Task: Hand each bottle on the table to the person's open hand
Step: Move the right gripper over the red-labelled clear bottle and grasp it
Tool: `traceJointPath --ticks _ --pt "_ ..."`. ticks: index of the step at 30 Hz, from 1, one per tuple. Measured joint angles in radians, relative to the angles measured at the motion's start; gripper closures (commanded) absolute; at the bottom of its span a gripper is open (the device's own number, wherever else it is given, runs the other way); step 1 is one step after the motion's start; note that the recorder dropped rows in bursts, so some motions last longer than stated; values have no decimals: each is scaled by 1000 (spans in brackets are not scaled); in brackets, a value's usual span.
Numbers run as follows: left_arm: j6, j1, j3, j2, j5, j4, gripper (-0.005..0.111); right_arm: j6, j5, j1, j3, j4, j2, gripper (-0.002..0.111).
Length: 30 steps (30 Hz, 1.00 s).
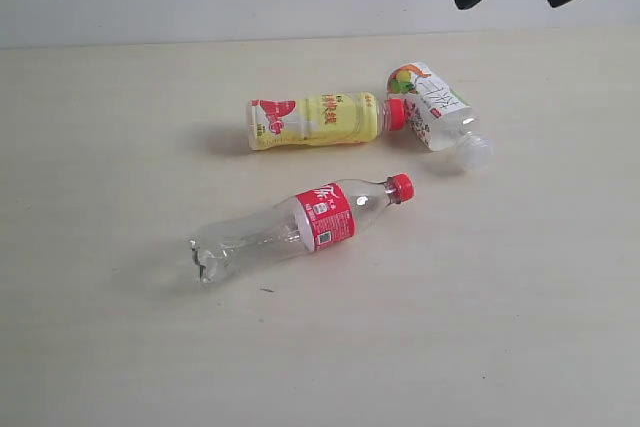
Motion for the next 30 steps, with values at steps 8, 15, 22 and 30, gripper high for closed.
traceJointPath --ticks 8,15,22,30 --pt "0 0 0 0 0 0 107 -32 5 135 19 2 -4 19" --pt "0 0 0 0 0 0 107 -112 5 230 19 2 -8 19" --pt "0 0 0 0 0 0 107 -291 7 265 19 5 -8 19" --pt "0 0 0 0 0 0 107 -584 7 272 19 77 14 19"
